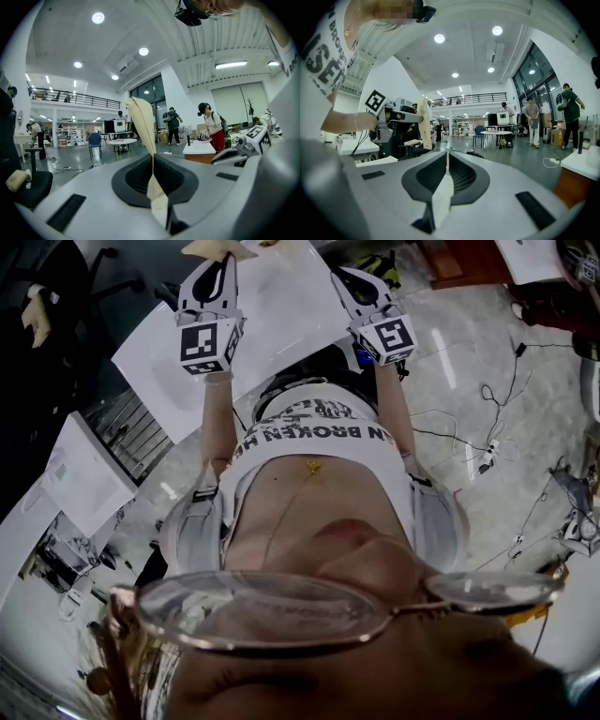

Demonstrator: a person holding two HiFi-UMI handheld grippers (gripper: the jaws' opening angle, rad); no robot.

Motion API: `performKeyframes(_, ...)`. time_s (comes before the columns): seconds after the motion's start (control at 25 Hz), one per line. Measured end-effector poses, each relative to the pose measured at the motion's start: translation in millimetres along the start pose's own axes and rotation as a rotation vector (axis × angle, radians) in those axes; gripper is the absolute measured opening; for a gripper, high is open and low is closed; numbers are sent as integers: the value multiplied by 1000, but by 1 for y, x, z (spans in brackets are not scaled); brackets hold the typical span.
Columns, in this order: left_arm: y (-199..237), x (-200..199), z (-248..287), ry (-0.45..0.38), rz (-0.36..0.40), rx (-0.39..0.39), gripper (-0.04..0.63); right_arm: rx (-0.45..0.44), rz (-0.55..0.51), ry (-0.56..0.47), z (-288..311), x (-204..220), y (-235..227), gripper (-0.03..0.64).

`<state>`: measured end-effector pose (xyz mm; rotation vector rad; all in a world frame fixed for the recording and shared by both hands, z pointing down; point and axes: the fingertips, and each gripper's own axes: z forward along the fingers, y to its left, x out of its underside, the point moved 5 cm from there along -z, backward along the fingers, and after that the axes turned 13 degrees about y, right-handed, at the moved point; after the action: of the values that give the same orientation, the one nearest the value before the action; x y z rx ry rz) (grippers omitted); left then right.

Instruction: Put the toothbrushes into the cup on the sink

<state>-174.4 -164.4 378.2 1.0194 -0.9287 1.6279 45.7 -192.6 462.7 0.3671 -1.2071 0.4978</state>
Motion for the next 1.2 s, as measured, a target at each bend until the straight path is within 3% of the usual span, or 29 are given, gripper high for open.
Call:
performKeyframes(0.68,16,5,95,-22,54,78,18,92,49,63,-1,19,-23,35)
performKeyframes(1.04,15,22,135,-3,41,131,18,86,63,89,10,26,-29,35)
performKeyframes(1.2,15,31,149,-29,57,189,18,85,68,100,13,31,-30,35)
